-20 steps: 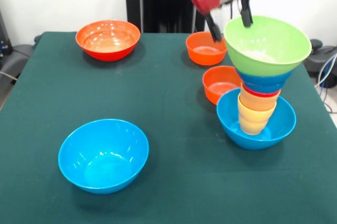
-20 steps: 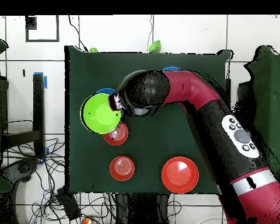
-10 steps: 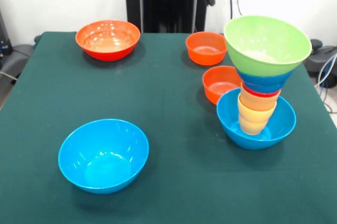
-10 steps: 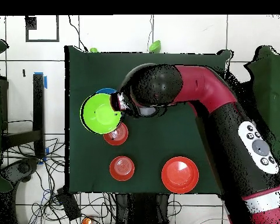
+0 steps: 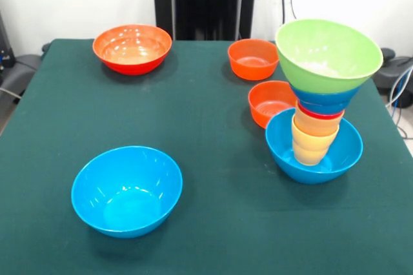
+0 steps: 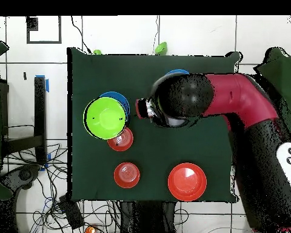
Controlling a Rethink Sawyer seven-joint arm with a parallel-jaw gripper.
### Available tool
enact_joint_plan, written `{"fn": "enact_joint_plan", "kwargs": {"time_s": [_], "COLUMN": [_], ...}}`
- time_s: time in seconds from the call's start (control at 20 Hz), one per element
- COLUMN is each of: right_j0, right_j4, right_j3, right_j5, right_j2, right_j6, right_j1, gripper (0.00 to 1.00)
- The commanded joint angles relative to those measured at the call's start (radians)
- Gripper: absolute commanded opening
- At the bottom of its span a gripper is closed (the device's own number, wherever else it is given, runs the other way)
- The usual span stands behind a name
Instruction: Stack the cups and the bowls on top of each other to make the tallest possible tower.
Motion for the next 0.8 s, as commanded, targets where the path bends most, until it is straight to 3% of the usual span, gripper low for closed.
{"fn": "enact_joint_plan", "kwargs": {"time_s": [0.05,0.4,0.8], "right_j0": [-0.041,-0.089,-0.084], "right_j4": [-0.218,-0.286,-0.322], "right_j3": [0.096,0.087,0.03], "right_j5": [-0.126,-0.133,-0.208], "right_j2": [-0.01,0.016,0.062], "right_j6": [-0.286,-0.318,-0.337], "right_j1": [0.008,0.061,0.172], "gripper": [1.0,1.0,1.0]}}
